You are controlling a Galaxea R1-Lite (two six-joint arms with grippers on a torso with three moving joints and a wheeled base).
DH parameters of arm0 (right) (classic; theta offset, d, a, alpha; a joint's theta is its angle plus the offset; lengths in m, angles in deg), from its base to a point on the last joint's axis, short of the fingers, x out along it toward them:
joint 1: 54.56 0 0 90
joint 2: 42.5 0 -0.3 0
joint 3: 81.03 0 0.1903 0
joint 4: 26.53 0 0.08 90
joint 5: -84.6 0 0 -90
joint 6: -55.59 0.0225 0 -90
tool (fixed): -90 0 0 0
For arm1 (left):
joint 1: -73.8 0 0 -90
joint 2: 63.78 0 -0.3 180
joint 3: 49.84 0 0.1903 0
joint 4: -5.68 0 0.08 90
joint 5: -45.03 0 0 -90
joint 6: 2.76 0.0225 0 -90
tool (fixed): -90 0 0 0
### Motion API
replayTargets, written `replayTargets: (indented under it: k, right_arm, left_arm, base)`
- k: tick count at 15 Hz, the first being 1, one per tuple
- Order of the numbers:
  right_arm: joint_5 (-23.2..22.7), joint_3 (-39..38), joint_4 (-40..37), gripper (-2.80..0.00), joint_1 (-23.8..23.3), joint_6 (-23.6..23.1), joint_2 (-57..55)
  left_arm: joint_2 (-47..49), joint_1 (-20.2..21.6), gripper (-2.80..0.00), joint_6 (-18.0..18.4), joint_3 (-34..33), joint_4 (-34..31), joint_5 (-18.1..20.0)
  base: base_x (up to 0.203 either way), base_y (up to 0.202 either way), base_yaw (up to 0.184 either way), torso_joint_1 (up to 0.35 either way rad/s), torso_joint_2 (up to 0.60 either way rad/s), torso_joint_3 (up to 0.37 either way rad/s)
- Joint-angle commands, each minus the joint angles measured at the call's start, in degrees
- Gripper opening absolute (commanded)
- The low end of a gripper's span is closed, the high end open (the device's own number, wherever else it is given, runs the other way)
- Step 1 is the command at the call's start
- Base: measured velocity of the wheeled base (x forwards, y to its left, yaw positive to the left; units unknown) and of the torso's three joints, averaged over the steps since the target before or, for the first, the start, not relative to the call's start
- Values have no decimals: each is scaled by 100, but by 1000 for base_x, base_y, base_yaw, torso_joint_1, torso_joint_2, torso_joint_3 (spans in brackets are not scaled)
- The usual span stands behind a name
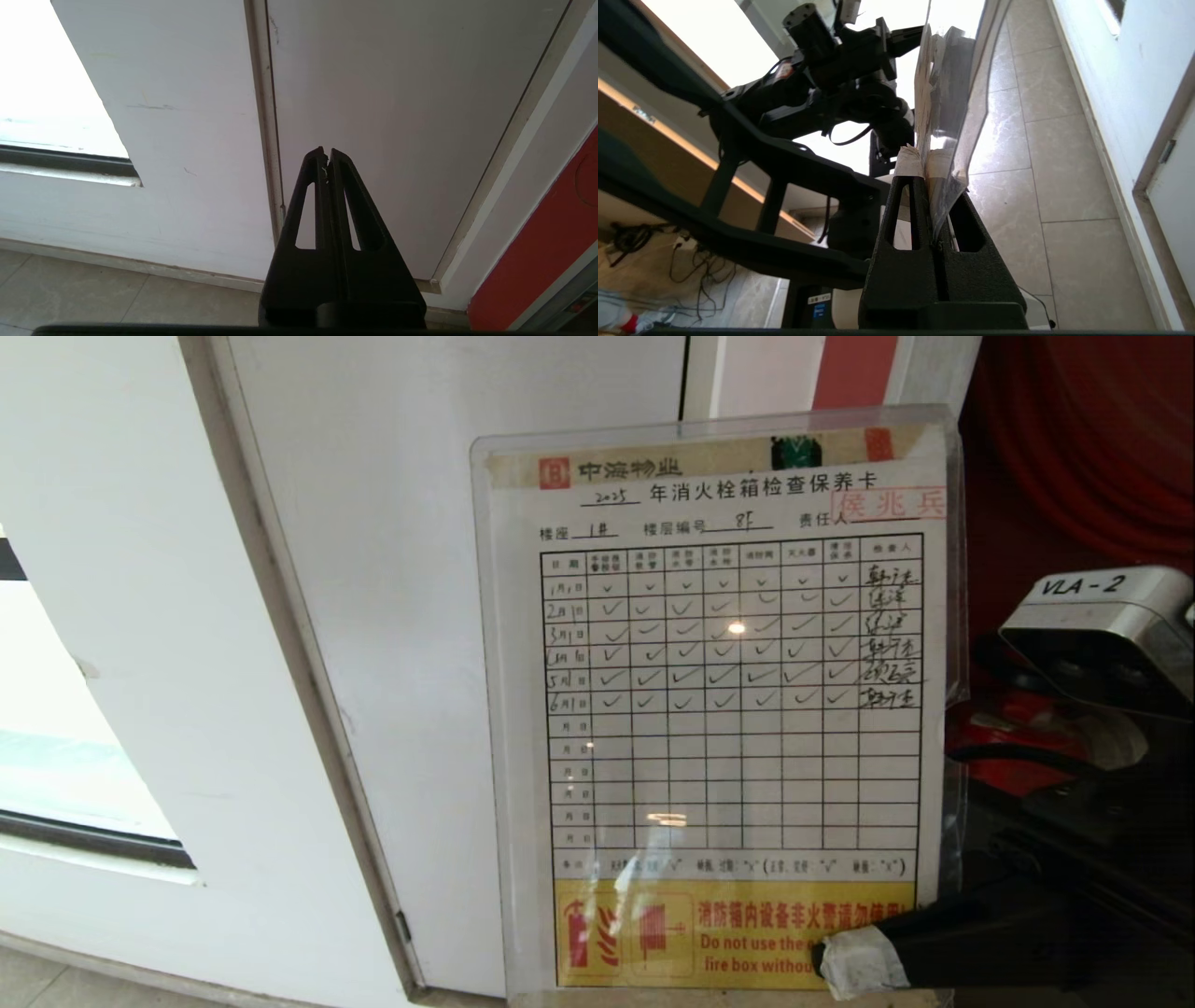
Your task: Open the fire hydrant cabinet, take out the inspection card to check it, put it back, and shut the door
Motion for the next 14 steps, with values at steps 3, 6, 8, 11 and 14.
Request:
replayTargets:
  k: [3, 6, 8, 11, 14]
  right_arm:
    - [-65, -94, 1, -280, 164, -9, 252]
    - [-68, -140, 12, -280, 201, -27, 279]
    - [-65, -142, 21, -280, 253, -72, 279]
    - [-25, -271, 15, -280, 273, -584, 271]
    - [5, -291, 21, -280, 273, -677, 262]
  left_arm:
    - [6, 3, -280, 0, -26, 2, -4]
    - [1, 3, -280, 0, -26, 2, -4]
    - [3, 3, -280, 0, -26, 2, -4]
    - [7, 3, -280, 0, -26, 2, -4]
    - [7, 3, -280, 0, -26, 2, -4]
  base:
    - [0, 0, 0, 0, 0, 0]
    - [0, 0, 0, 0, 0, 0]
    - [0, 0, 0, 0, 0, 0]
    - [0, 0, 0, 0, 0, 0]
    - [0, 0, 0, 0, 0, 0]
